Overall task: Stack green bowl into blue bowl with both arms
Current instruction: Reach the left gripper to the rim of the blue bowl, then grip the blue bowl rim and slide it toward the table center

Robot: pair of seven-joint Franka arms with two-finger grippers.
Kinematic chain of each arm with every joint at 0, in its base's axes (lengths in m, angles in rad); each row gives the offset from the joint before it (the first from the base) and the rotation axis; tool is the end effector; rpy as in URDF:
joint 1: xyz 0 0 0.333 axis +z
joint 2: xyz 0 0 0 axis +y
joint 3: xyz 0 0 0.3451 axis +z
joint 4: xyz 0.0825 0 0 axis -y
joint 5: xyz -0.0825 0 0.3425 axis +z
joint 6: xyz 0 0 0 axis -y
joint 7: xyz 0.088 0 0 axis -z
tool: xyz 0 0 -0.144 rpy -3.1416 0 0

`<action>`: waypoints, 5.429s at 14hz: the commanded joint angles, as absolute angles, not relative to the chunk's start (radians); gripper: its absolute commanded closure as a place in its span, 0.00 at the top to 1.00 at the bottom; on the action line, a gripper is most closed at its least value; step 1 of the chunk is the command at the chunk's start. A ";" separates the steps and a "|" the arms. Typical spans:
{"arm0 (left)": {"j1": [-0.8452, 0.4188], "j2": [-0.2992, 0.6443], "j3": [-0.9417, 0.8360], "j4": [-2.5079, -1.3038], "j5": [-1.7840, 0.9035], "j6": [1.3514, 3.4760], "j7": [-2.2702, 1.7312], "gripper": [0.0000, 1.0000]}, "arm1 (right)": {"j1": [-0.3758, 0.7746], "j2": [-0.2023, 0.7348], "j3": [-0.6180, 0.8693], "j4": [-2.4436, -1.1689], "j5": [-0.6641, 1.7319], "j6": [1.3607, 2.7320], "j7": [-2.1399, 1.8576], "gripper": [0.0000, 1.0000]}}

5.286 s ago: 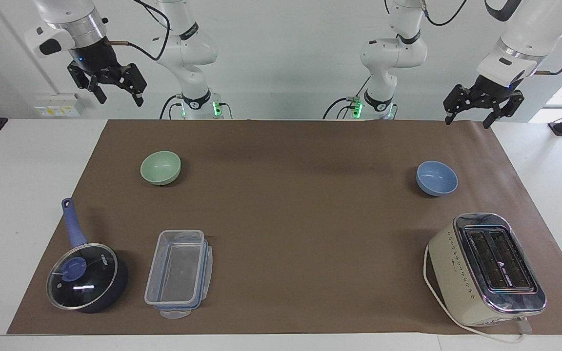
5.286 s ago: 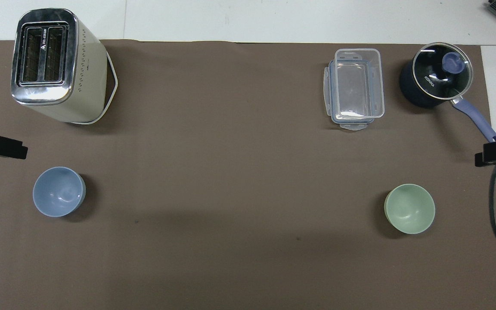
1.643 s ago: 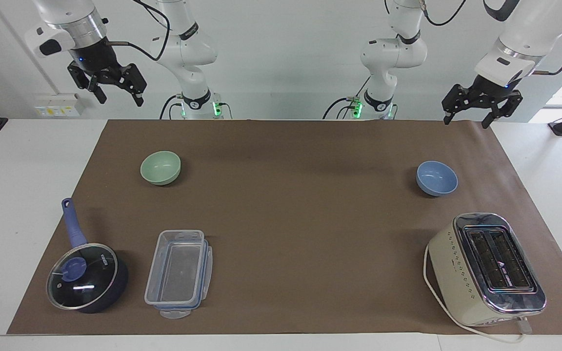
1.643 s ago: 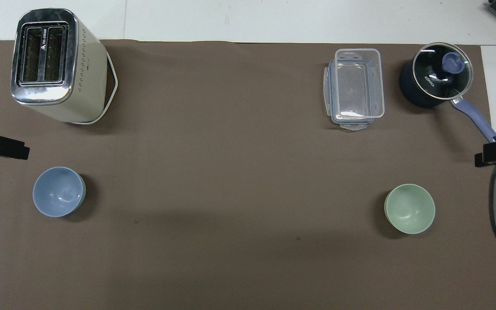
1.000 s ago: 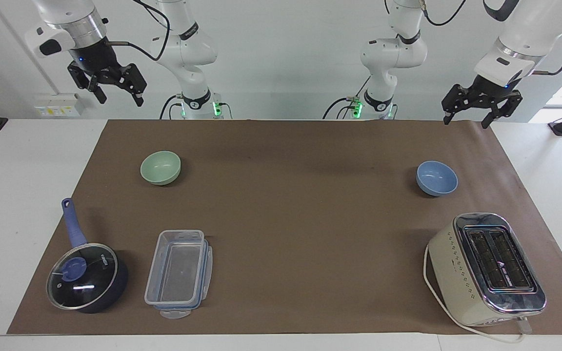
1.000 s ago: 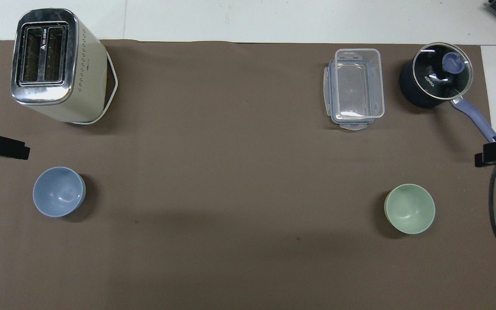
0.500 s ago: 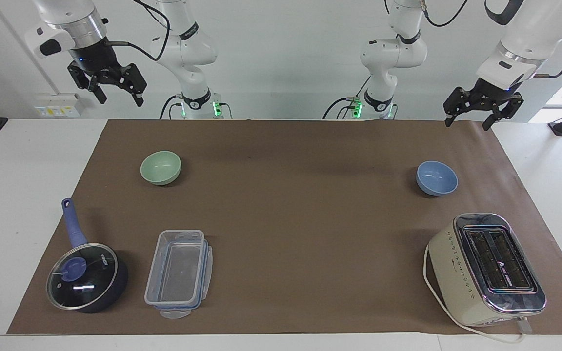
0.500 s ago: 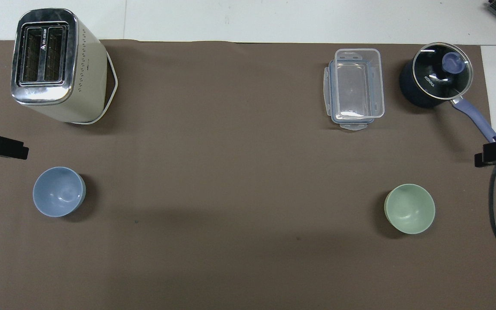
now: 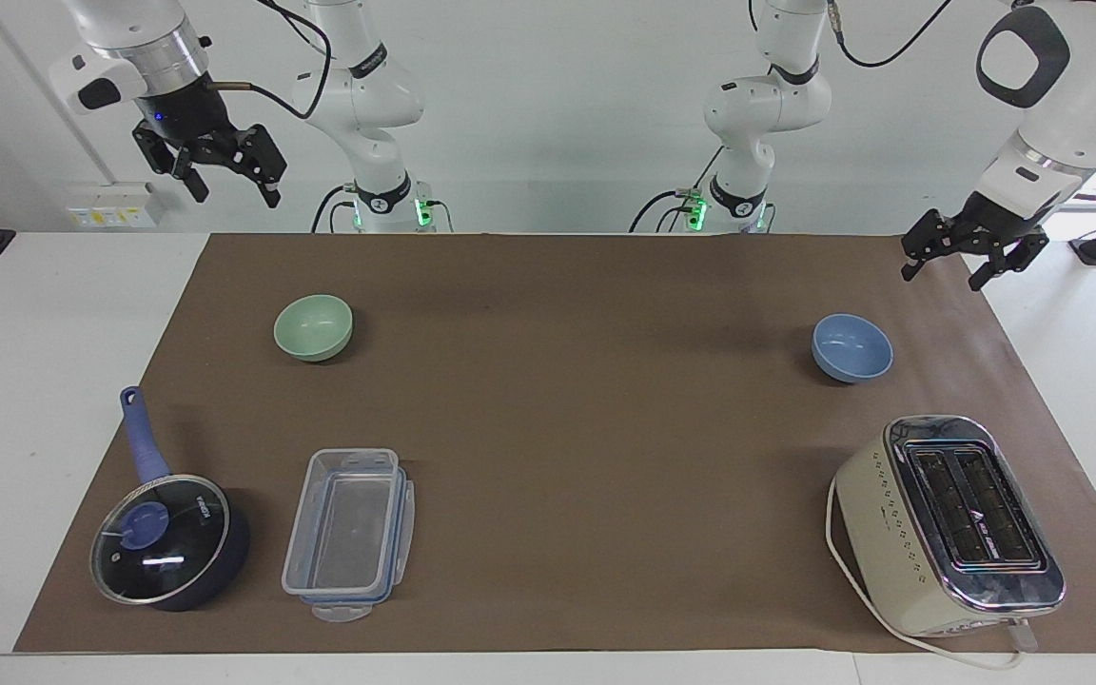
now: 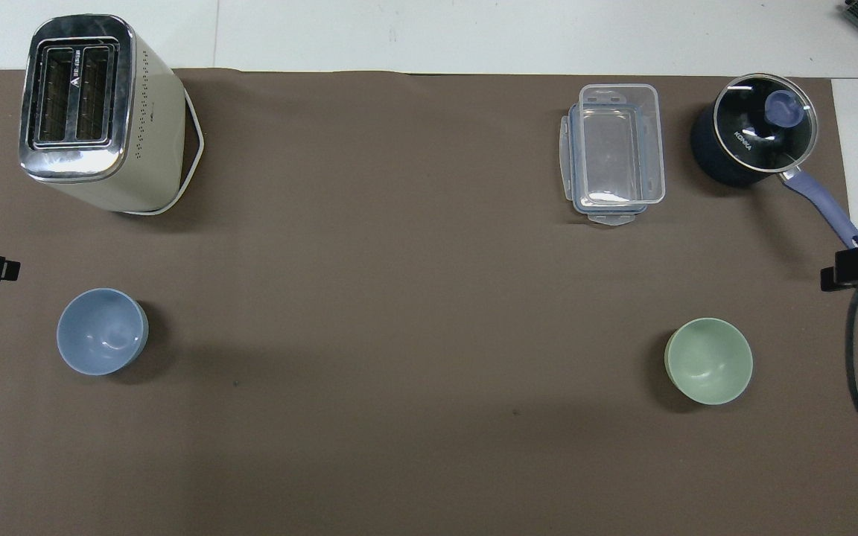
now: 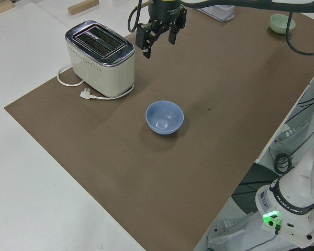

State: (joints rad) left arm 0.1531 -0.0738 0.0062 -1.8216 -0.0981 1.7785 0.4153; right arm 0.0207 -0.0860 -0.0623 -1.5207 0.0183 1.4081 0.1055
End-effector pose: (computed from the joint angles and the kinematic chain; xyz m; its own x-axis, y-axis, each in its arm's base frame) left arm 0.4965 0.0677 0.5635 0.9704 -0.2320 0.0663 -0.2368 -0.9685 0.0767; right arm 0.4645 -0.0181 0.6658 0.9893 -0.1432 -0.0290 -0.1438 -0.9894 -0.0205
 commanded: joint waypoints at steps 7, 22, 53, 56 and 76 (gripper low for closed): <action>0.294 -0.046 -0.002 -2.075 -0.233 2.023 0.757 1.00 | 0.011 -0.110 -0.060 -1.546 0.017 1.397 0.098 1.00; 0.322 0.100 -0.002 -2.244 -0.327 2.258 0.896 0.90 | 0.011 -0.110 -0.060 -1.546 0.017 1.397 0.098 1.00; -0.527 -0.005 -0.008 -2.238 -0.325 2.295 -0.296 0.00 | 0.011 -0.115 -0.060 -1.552 0.017 1.399 0.100 1.00; -0.590 0.052 -0.009 -2.237 -0.325 2.382 -0.357 0.00 | 0.011 -0.115 -0.060 -1.552 0.017 1.399 0.098 1.00; -0.580 0.083 0.003 -2.177 -0.319 2.298 -0.269 1.00 | -0.070 -0.195 -0.060 -1.885 0.006 1.642 -0.108 1.00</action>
State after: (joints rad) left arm -0.6053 0.1187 -0.0111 -2.2089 -0.3165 2.3933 -0.3116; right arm -0.0491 -0.1466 -0.0638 -1.7573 0.0128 1.5542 -0.0269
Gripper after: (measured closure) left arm 0.348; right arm 0.000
